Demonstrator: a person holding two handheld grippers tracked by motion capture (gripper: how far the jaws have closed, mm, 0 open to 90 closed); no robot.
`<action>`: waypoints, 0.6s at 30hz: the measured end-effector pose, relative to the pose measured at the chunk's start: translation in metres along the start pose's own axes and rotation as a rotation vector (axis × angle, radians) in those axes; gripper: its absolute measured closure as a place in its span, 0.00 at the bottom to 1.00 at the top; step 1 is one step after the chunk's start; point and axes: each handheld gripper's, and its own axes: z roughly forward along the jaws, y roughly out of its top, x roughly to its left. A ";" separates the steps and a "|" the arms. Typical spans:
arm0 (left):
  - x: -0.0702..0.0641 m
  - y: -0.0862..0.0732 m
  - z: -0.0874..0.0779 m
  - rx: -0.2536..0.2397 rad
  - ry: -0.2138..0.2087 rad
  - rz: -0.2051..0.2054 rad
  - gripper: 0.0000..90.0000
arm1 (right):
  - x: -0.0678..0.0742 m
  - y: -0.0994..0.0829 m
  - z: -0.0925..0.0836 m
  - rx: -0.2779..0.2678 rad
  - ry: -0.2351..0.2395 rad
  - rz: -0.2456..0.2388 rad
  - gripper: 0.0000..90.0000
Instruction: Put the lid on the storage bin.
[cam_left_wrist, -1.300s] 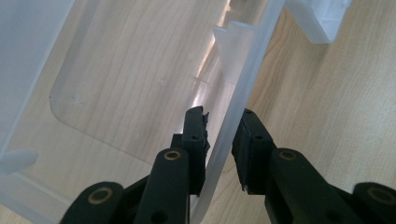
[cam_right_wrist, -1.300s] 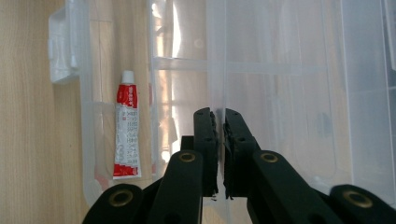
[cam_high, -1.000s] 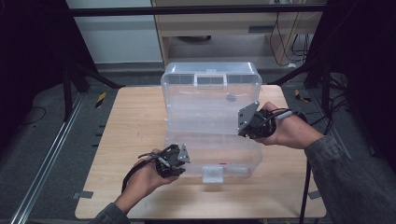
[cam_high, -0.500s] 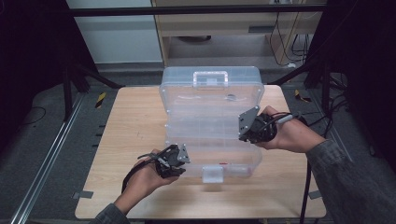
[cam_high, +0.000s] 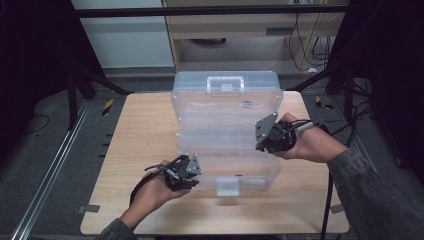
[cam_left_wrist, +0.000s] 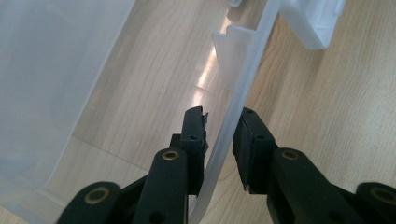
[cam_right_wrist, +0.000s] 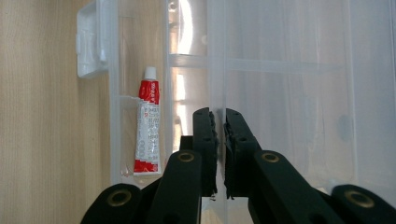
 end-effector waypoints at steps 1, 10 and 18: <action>-0.022 -0.003 -0.002 -0.033 -0.009 -0.296 0.76 | 0.000 0.000 0.000 0.001 0.000 0.002 0.94; -0.023 -0.001 -0.025 -0.149 0.027 -0.293 0.66 | 0.000 0.000 0.000 0.002 0.000 0.001 0.94; -0.023 0.002 -0.049 -0.258 0.033 -0.321 0.63 | 0.000 -0.001 0.000 0.001 -0.002 0.003 0.94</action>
